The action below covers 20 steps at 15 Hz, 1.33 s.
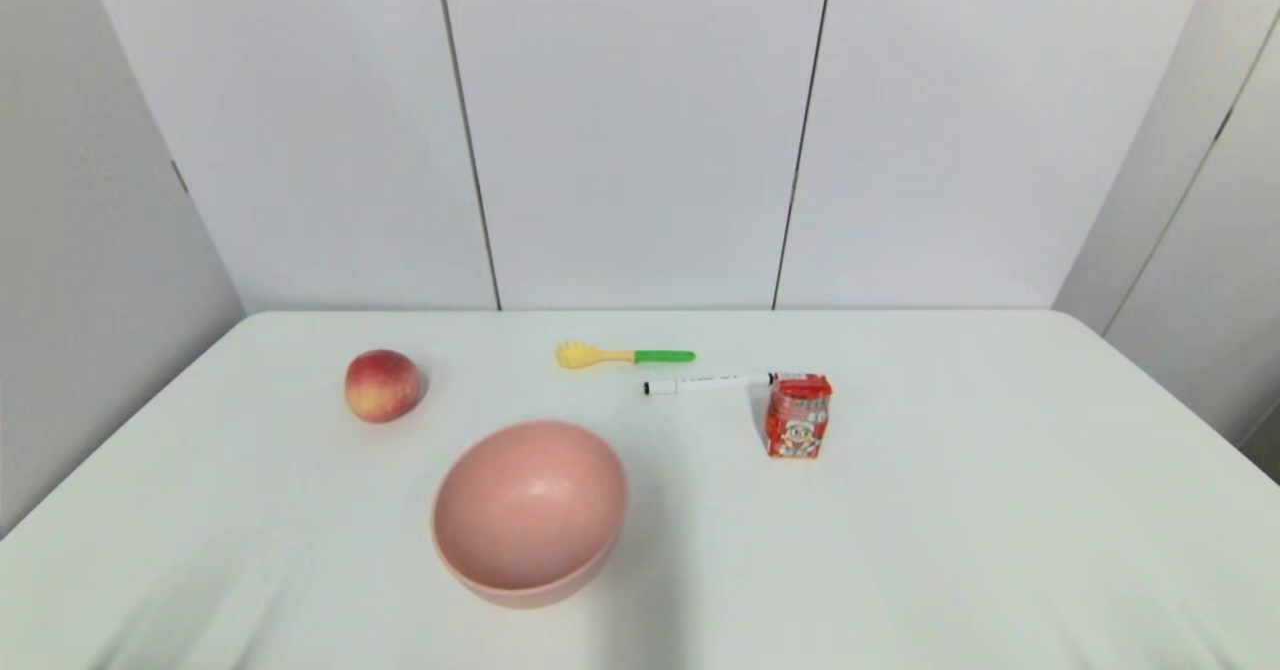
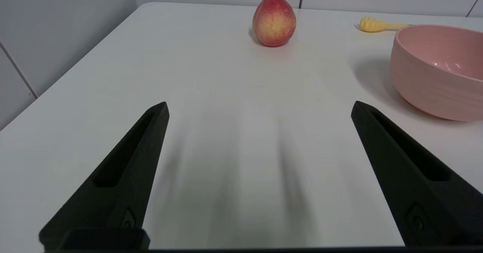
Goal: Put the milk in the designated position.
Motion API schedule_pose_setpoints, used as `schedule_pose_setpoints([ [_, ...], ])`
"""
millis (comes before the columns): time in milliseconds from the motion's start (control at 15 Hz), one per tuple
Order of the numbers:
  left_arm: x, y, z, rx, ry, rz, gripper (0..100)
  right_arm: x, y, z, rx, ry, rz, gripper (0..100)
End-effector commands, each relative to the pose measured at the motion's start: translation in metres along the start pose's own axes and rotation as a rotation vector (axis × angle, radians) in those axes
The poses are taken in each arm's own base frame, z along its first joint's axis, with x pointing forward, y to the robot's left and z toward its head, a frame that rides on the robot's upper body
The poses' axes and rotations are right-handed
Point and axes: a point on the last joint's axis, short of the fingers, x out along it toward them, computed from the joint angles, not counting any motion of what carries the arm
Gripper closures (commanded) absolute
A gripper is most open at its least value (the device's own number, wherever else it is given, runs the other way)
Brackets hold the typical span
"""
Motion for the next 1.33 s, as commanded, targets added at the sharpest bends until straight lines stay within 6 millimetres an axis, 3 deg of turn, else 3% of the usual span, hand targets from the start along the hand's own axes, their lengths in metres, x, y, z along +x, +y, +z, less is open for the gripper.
schedule_pose_setpoints([
  [67, 0.0, 0.0, 0.0, 0.0, 0.0, 0.001, 0, 0.0, 0.0, 0.0, 0.001, 0.002, 0.0, 0],
  [600, 0.0, 0.0, 0.0, 0.001, 0.004, 0.001, 0, 0.0, 0.0, 0.0, 0.001, 0.002, 0.0, 0],
  [733, 0.008, -0.001, 0.027, 0.016, 0.051, 0.003, 0, 0.0, 0.0, 0.0, 0.001, 0.002, 0.0, 0],
  [867, 0.041, -0.002, 0.085, 0.131, 0.087, -0.031, 0, 0.0, 0.0, 0.0, 0.001, 0.002, 0.0, 0],
  [1067, 0.118, -0.01, 0.151, 0.267, 0.09, -0.149, 0, 0.0, 0.0, 0.0, 0.001, 0.002, 0.0, 0],
  [1200, 0.179, -0.018, 0.173, 0.357, 0.097, -0.324, 0, 0.0, 0.0, 0.0, 0.001, 0.002, 0.0, 0],
  [1333, 0.227, -0.045, 0.173, 0.347, 0.107, -0.588, 0, 0.0, 0.0, 0.0, 0.001, 0.002, 0.0, 0],
])
